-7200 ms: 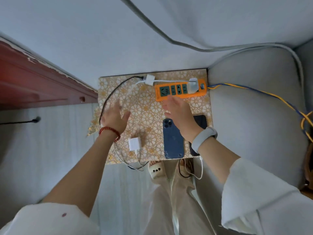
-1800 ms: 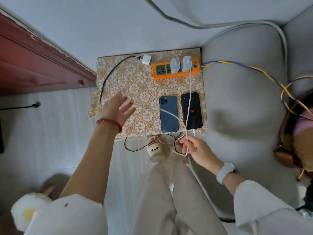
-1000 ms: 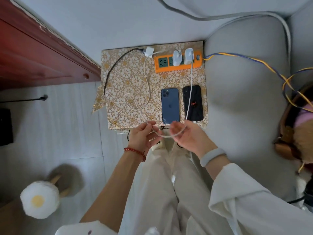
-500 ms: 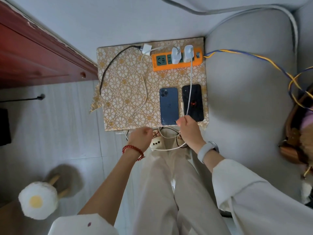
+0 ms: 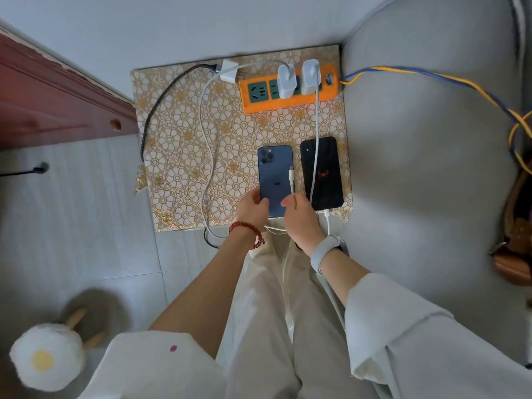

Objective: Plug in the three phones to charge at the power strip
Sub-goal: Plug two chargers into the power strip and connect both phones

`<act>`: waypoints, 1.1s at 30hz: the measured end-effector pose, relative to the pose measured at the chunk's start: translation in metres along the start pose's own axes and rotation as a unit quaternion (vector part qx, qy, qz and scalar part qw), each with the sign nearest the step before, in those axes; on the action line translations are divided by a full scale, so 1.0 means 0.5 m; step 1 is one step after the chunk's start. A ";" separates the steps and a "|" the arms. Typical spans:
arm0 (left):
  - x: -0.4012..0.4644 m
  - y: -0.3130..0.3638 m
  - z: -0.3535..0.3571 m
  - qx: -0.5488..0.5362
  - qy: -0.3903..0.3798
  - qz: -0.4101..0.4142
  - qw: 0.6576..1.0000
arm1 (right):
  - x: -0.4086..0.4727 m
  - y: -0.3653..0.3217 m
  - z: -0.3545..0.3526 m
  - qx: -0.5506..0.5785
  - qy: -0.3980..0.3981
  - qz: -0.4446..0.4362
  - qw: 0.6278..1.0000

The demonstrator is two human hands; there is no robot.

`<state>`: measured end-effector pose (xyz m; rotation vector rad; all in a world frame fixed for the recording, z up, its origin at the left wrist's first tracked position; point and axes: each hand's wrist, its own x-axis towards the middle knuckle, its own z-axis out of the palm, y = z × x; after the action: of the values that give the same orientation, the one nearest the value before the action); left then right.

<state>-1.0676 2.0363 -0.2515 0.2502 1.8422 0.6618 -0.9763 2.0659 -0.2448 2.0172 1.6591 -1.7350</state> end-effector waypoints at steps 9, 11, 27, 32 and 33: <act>-0.023 0.022 -0.037 -0.103 -0.006 -0.063 0.993 | -0.052 -0.019 -0.051 0.009 0.005 -0.037 0.999; -0.042 0.029 -0.050 -0.130 -0.011 -0.063 0.989 | -0.083 -0.026 -0.064 0.012 0.016 -0.030 0.999; -0.124 0.070 -0.118 -0.453 -0.011 -0.073 0.889 | -0.175 -0.108 -0.035 0.107 -0.018 -0.044 0.993; -0.127 0.071 -0.121 -0.464 -0.017 -0.062 0.883 | -0.173 -0.108 -0.031 0.095 -0.015 -0.045 0.994; -0.128 0.071 -0.122 -0.466 -0.017 -0.061 0.883 | -0.172 -0.109 -0.031 0.093 -0.013 -0.049 0.994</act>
<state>-1.1050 2.0159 -0.1665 -0.4857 1.3021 1.3493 -0.9877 2.0408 -0.1458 2.0070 1.6722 -2.0102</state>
